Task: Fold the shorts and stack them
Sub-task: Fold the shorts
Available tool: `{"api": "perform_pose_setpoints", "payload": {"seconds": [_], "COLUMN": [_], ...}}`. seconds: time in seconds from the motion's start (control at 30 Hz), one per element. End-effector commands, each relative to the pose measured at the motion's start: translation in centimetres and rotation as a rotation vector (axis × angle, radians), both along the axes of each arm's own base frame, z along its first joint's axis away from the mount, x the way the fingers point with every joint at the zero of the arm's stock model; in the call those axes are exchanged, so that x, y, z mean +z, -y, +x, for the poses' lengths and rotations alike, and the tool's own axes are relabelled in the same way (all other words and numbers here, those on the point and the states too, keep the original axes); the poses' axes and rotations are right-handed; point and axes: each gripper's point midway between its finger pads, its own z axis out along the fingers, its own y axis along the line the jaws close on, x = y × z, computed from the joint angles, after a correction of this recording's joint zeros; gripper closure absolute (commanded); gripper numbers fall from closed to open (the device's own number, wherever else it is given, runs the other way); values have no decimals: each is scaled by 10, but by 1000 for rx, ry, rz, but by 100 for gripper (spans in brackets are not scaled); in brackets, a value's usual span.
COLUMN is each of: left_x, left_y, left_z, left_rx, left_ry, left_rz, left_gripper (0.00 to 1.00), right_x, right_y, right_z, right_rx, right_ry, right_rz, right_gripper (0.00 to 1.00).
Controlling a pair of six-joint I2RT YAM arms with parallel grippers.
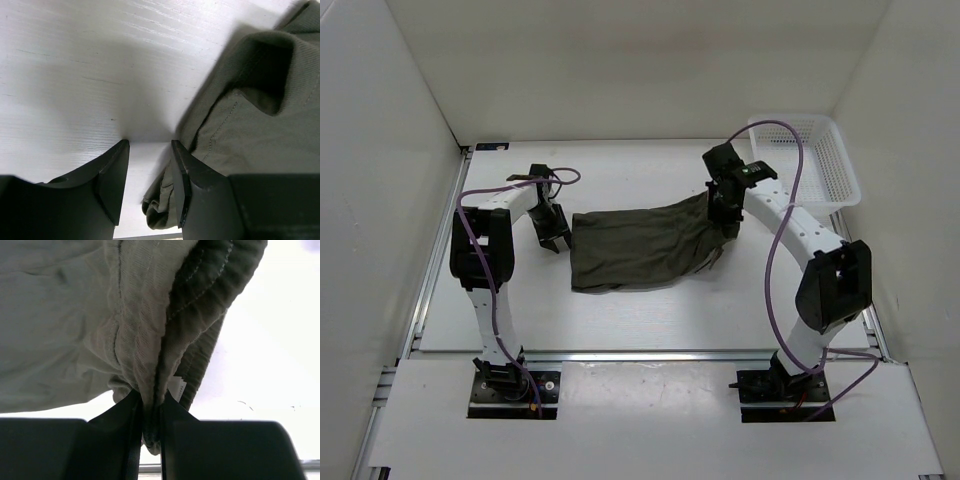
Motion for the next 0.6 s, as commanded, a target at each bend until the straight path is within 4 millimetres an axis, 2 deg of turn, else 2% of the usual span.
{"api": "perform_pose_setpoints", "payload": {"seconds": [0.0, 0.07, 0.1, 0.13, 0.17, 0.2, 0.23, 0.27, 0.33, 0.37, 0.43, 0.47, 0.5, 0.57], "left_x": [0, 3, 3, 3, 3, 3, 7, 7, 9, 12, 15, 15, 17, 19], "left_y": [4, 4, 4, 4, 4, 3, 3, 3, 3, 3, 3, 3, 3, 4], "left_z": [6, 7, 7, 7, 7, 7, 8, 5, 8, 7, 10, 8, 11, 14], "left_rx": [-17, -26, -26, -26, -26, -35, -36, -35, -44, -44, -45, -45, -45, -45], "left_ry": [26, 36, 36, 36, 36, 38, 47, 38, 48, 48, 59, 50, 59, 68], "left_rz": [-16, -16, -16, -16, -16, -14, -15, -14, -14, -14, -15, -14, -15, -16], "left_gripper": [50, 50, 50, 50, 50, 50, 50, 50, 50, 50, 50, 50, 50, 50], "right_x": [-13, -16, -24, -24, -28, -29, -32, -33, -25, -31, -23, -22, -25, -28], "right_y": [17, 27, 30, 28, 24, 20, 23, 28, 31, 42, 49, 61, 60, 71], "right_z": [-14, -18, -24, -25, -30, -32, -37, -39, -46, -50, -50, -47, -52, -43], "right_rx": [-41, -60, -60, -55, -27, -4, -10, -25, -33, -78, -106, -148, -149, -176], "right_ry": [-50, -53, -78, -76, -109, -120, -137, -148, -144, -163, -122, -112, -122, -95], "right_rz": [-60, -60, -73, -57, -20, -2, 10, 26, 98, 129, 212, 251, 306, 339], "right_gripper": [100, 100, 100, 94, 75, 49, 31, 21, 13, 12, 12, 12, 15, 20]}}
